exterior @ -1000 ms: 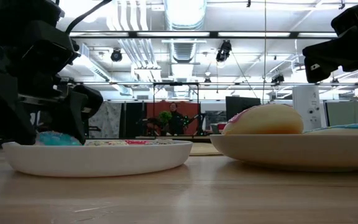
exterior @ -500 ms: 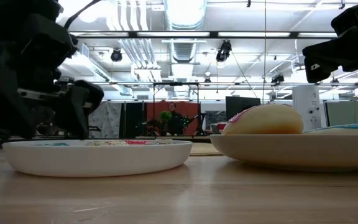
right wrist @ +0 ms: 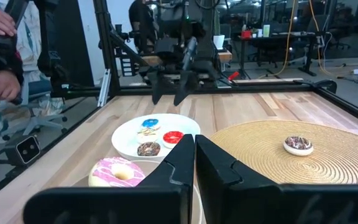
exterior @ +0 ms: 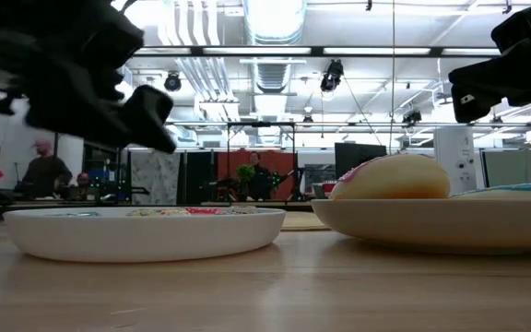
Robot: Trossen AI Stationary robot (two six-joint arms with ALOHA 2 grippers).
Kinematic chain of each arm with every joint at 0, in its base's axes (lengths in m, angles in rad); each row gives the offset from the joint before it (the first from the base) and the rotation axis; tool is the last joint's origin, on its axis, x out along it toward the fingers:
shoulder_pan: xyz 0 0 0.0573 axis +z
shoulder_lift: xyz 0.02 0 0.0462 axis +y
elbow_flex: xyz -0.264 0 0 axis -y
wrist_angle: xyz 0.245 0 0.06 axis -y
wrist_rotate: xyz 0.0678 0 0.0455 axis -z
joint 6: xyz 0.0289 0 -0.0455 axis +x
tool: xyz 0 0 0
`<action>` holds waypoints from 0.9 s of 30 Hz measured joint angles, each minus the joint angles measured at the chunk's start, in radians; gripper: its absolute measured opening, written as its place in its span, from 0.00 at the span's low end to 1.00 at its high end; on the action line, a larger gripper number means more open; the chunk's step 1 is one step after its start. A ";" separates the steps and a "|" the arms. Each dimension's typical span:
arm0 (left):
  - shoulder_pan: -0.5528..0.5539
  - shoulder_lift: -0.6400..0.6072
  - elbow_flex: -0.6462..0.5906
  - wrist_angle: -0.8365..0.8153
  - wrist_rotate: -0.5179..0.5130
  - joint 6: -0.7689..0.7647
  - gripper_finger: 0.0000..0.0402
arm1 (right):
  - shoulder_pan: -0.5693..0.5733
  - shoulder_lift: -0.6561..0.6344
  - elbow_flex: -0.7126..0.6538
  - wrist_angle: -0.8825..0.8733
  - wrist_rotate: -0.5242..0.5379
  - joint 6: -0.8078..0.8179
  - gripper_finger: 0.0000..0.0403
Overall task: Pick & Place donuts
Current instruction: Put the small brown donut on the white plate
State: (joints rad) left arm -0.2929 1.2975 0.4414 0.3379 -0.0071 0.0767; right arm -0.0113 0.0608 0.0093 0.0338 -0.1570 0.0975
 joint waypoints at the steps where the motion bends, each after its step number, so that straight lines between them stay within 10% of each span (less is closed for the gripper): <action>1: 0.012 -0.010 0.010 -0.016 0.000 0.002 0.57 | 0.000 0.000 0.000 0.000 0.000 0.001 0.02; 27: 0.432 -0.053 0.128 -0.112 -0.019 0.094 0.57 | 0.000 0.000 0.000 0.000 0.000 0.002 0.02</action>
State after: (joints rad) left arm 0.1395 1.2449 0.5695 0.2259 -0.0258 0.1709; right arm -0.0113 0.0608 0.0093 0.0338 -0.1570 0.0994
